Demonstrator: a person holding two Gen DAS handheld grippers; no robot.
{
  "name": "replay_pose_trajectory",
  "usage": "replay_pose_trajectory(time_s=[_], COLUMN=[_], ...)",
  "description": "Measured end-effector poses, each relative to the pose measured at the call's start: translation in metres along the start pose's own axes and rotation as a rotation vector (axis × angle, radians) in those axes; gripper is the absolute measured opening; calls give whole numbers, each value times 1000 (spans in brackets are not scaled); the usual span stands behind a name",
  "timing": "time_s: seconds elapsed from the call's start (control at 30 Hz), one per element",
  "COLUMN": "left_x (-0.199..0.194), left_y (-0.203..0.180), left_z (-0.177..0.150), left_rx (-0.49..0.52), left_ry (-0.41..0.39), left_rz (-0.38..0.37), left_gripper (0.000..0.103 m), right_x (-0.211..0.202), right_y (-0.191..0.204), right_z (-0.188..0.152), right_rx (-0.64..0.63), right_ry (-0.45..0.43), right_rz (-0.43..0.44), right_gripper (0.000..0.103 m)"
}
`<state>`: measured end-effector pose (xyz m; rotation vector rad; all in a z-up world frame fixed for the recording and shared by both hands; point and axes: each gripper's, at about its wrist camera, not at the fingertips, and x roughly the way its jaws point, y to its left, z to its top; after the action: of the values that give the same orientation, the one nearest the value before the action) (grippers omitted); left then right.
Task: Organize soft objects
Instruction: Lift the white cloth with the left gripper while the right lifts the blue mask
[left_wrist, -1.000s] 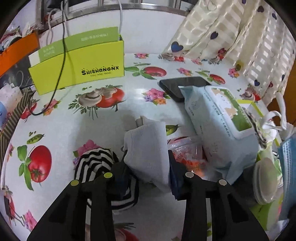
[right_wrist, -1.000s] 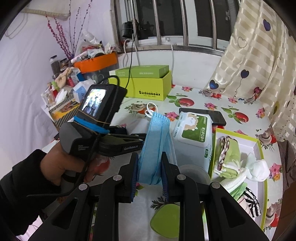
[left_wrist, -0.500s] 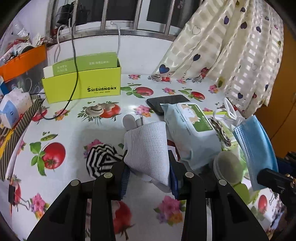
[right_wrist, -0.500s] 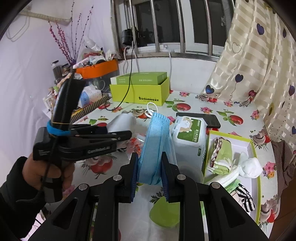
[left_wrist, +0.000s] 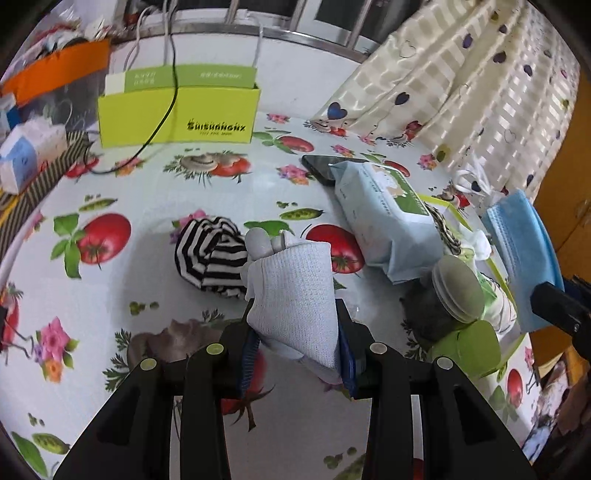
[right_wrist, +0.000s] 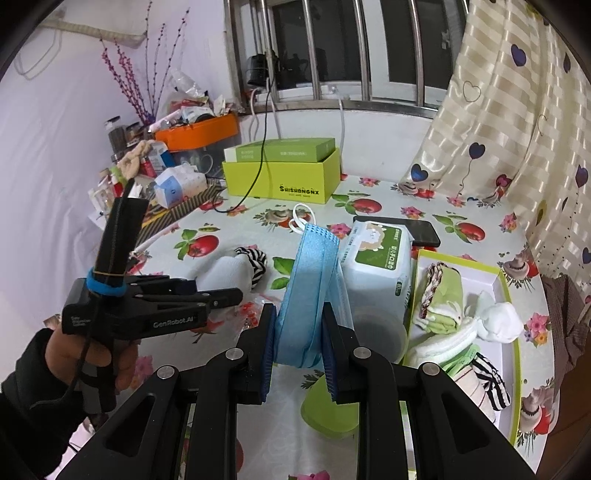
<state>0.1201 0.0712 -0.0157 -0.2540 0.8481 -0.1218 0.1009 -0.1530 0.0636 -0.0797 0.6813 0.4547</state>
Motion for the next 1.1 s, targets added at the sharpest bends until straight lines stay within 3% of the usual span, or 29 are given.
replay_pose_trajectory(time_s=[0.27, 0.57, 0.9, 1.1], left_x=[-6, 8, 9, -5], left_y=[9, 19, 25, 24], left_z=[2, 0, 1, 0], left_rx=[-40, -85, -109, -99], left_ry=[-24, 17, 11, -33], left_rz=[-30, -32, -45, -25], left_gripper=[38, 39, 43, 43], right_x=[0, 1, 4, 4], right_y=[3, 3, 1, 1], right_z=[0, 0, -2, -3], right_rx=[-4, -10, -10, -10], right_ry=[2, 6, 16, 14], right_rz=[-1, 3, 6, 6], right_gripper=[22, 22, 22, 22])
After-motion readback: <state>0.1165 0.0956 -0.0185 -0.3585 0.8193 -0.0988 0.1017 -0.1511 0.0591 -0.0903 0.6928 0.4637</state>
